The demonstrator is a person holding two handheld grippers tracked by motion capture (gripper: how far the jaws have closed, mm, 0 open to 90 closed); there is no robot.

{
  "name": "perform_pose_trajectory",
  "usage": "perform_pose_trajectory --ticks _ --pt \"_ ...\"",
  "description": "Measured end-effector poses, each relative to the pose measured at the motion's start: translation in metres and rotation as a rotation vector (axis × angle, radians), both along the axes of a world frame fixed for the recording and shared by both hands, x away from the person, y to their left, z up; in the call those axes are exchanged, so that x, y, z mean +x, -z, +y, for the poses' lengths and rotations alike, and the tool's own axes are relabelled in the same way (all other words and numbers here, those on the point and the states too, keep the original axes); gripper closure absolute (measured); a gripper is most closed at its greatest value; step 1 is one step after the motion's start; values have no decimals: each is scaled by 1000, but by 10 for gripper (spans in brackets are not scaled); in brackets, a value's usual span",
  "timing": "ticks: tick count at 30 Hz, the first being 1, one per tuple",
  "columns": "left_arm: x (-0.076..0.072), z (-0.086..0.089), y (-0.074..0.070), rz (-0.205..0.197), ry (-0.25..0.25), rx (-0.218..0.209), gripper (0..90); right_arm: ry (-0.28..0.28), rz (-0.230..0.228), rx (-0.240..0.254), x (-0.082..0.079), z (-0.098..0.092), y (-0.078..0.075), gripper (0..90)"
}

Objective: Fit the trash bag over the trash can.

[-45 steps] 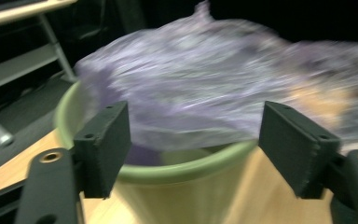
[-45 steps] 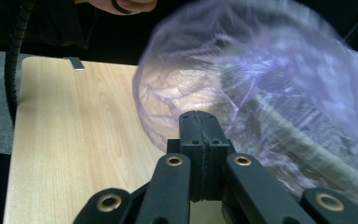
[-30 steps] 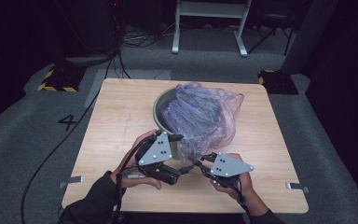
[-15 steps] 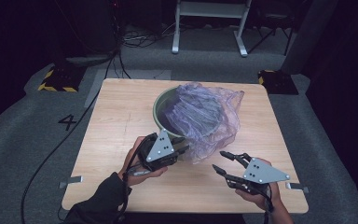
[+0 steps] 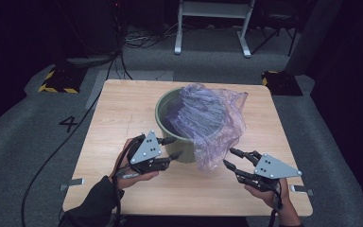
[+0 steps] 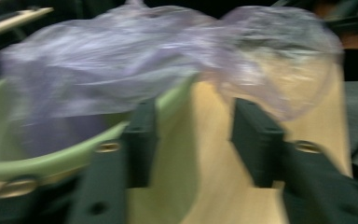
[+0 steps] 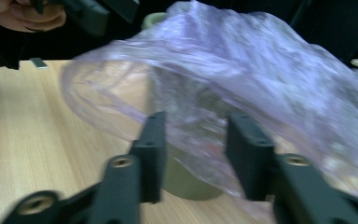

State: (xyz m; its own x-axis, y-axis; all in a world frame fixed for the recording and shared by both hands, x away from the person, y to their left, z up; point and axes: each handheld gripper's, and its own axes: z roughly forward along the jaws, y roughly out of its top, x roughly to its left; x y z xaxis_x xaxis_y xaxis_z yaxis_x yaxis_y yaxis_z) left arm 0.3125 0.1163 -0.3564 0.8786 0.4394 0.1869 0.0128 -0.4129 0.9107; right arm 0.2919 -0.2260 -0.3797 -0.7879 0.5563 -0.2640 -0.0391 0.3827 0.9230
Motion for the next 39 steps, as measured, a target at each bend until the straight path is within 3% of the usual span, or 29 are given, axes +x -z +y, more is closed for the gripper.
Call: perform_pose_trajectory --ticks 3,7,12,16,19,24,26,30,34,36,39 --pt "-7 -10 5 19 20 -4 295 -30 -8 -7 -1 8 2 728" --pt "-14 -26 10 46 66 3 213 -41 -20 15 1 14 1 816" --pt "-17 -42 17 77 74 -20 202 -46 -36 21 3 27 -1 900" --pt "-16 -53 26 98 120 -24 299 -60 -57 5 0 35 -3 900" --pt "-10 -60 34 137 112 -38 283 -73 -62 11 -2 38 -5 900" --pt "-6 -69 40 133 110 -41 246 -83 -67 -4 -5 40 -6 900" --pt "-7 -71 40 105 90 -49 316 -90 -66 9 -6 38 -9 900" --pt "-3 -69 41 76 55 -49 585 -95 -69 6 -9 38 -9 900" --pt "0 -55 40 35 30 -93 825 -97 -70 8 -11 36 -9 900" --pt "2 -49 38 31 25 -107 893 -100 -68 14 -13 33 -9 900" --pt "2 -41 35 15 20 -109 898 -92 -69 15 -14 28 -9 900"
